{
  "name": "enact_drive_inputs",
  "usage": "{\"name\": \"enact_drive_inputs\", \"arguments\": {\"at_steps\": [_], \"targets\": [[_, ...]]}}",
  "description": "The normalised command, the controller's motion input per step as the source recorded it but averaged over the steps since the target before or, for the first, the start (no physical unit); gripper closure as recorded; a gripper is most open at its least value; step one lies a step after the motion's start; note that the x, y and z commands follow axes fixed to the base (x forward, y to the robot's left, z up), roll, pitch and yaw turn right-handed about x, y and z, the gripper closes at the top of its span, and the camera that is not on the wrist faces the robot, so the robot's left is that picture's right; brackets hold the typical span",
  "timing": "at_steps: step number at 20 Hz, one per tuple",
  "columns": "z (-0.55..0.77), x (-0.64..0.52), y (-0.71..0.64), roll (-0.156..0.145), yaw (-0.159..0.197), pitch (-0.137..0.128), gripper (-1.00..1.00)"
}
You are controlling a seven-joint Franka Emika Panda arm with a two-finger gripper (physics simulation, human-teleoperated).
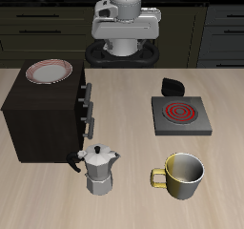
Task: Place moka pot on the flat stove
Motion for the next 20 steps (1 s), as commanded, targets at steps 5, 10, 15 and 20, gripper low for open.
{"name": "enact_drive_inputs", "arguments": {"at_steps": [5, 10, 15, 20], "targets": [[0.13, 0.38, -0.19, -0.044, -0.011, -0.011, -1.00], [0.06, 0.31, -0.17, -0.027, -0.040, -0.006, -1.00], [0.01, 0.43, -0.13, 0.009, 0.009, 0.027, -1.00], [0.03, 0.27, -0.13, -0.016, -0.030, -0.003, -1.00]]}}
